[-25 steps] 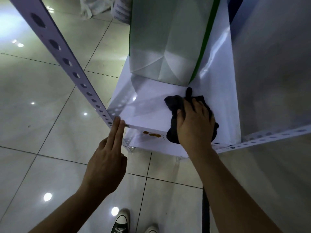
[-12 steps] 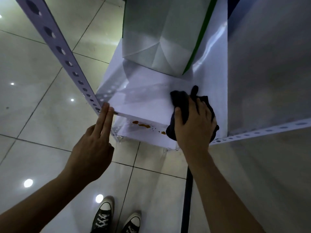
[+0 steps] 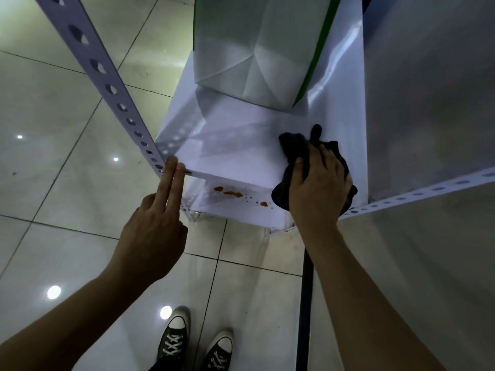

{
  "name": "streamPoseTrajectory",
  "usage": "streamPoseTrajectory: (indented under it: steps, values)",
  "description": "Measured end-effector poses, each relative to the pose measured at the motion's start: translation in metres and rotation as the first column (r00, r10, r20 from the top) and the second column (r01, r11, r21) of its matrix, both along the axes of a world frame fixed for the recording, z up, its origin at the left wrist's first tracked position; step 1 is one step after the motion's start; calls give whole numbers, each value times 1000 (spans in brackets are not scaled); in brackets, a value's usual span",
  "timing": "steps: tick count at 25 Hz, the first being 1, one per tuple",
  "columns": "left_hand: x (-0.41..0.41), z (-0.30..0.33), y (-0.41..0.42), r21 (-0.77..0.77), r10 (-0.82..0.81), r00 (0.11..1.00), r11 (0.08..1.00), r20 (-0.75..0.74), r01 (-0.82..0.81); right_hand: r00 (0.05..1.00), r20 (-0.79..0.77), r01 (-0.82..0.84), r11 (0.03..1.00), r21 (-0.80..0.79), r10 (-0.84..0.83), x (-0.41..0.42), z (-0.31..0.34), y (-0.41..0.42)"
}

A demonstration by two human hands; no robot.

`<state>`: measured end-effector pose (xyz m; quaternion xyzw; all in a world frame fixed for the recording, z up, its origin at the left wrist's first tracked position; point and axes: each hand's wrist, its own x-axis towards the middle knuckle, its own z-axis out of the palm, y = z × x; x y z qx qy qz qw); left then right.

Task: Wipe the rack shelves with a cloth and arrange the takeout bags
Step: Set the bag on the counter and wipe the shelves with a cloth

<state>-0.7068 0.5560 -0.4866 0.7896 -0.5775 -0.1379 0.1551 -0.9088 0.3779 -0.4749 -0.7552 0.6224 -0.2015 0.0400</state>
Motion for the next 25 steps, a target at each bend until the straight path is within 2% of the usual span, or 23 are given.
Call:
streamPoseTrajectory:
  steps: [5,8,13,16,21,25]
  values:
    - [-2,4,-1,26,-10,998,1000,60,8,997,8,-71,990,-125,72,-15,-15,40]
    - [-4,4,1,17,-45,995,999,85,44,999,16,-38,981,-188,42,-16,-23,49]
    - [-31,-18,25,27,-131,991,991,17,130,989,139,-14,972,-234,48,-22,-33,78]
    - [-46,-41,37,99,-163,986,981,-23,164,970,237,-31,992,-125,60,-42,-55,113]
    - [-57,-81,43,157,-224,973,961,-49,229,976,220,-37,981,192,-6,-77,-105,153]
    - [-55,-114,51,172,-216,975,960,-54,223,961,277,-52,969,242,-18,-70,-144,145]
